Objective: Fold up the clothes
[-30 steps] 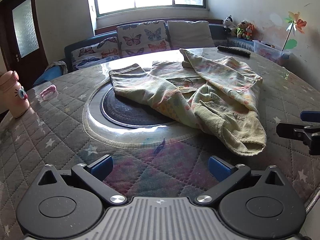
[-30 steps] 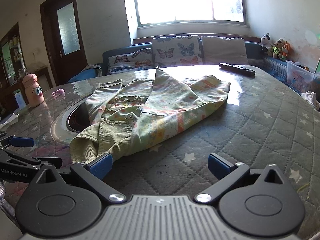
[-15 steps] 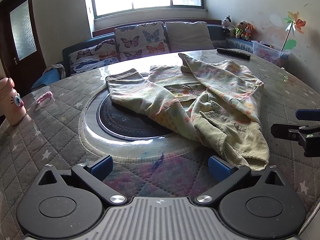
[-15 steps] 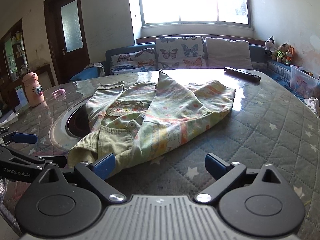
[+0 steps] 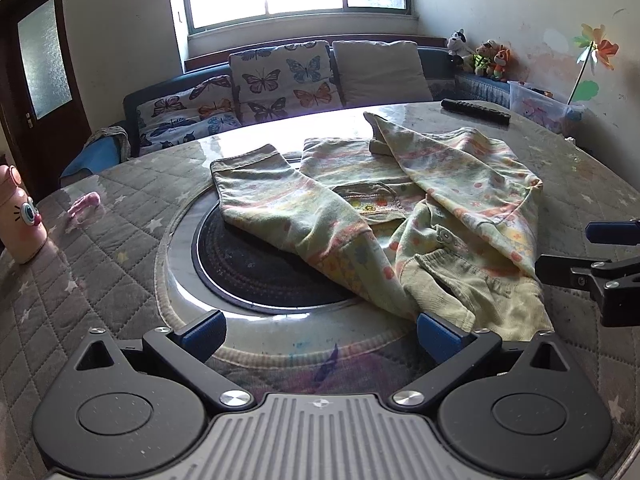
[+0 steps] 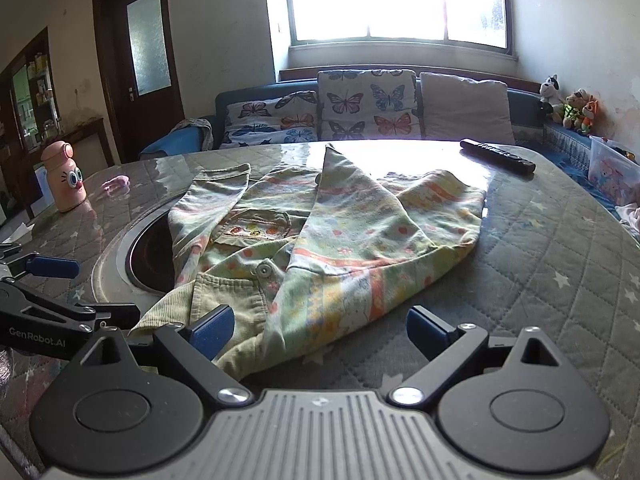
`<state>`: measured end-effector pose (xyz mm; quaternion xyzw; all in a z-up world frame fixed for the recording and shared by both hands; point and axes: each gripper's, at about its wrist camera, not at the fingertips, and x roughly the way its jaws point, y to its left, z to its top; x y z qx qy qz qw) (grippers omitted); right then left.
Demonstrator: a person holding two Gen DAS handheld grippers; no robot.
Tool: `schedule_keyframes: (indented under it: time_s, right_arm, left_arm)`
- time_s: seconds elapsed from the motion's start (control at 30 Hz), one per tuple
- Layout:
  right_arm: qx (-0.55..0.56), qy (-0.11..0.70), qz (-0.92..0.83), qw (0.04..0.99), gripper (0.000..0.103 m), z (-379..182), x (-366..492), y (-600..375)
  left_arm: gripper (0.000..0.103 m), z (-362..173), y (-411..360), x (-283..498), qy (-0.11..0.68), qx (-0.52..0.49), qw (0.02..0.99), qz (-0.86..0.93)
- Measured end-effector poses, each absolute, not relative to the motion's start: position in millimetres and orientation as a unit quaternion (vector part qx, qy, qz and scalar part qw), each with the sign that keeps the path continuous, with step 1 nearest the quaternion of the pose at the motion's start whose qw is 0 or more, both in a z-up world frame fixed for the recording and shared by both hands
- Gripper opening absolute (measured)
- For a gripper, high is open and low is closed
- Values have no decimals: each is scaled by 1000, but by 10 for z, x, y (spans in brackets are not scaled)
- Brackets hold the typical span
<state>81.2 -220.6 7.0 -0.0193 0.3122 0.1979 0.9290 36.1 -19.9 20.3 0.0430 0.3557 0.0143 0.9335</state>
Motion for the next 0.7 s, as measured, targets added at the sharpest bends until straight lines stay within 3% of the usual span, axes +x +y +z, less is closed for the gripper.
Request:
schedule_keyframes:
  time_s: [0.7]
  right_arm:
    - [-54,324,198,924,78,173,2220,-1913]
  left_arm:
    - [98,337,-93,1406,357,37,933,29]
